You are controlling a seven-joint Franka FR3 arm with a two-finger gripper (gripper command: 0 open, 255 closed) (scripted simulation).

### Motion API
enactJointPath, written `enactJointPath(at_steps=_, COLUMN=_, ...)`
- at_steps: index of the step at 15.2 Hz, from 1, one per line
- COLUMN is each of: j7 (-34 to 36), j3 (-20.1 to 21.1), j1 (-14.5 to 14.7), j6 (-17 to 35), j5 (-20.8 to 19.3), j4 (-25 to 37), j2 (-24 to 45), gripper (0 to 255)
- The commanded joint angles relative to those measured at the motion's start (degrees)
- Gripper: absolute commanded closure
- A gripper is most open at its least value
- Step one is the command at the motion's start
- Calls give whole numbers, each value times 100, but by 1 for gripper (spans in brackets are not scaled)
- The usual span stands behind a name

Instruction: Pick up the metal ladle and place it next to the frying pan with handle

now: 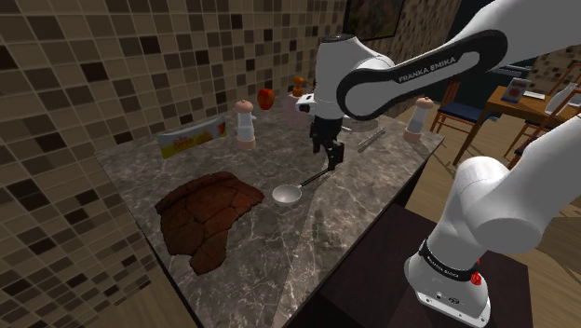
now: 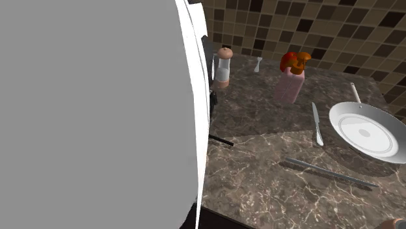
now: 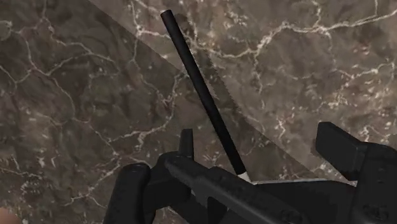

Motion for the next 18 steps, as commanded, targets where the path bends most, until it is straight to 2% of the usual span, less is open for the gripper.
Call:
enactJointPath(at_steps=1, j7=-675, j3=-40, j1=174, j6=490, j5=-202, j4=-123, j2=226, gripper=0)
enactJointPath(at_steps=4, j7=-1493, j3=-72, j1=399, j6=1258, j5=-479, j4=-295, j2=645, gripper=0)
enactJointPath(at_steps=11, j7=-1451, j3=-142, j1=341, j6=1902, j5=-575, j4=-494, j2=1084, gripper=0)
enactJointPath(at_steps=18, j7=-1447, j3=-148, j1=336, j6=1956, j5=-583, j4=-507, j2=1124, gripper=0)
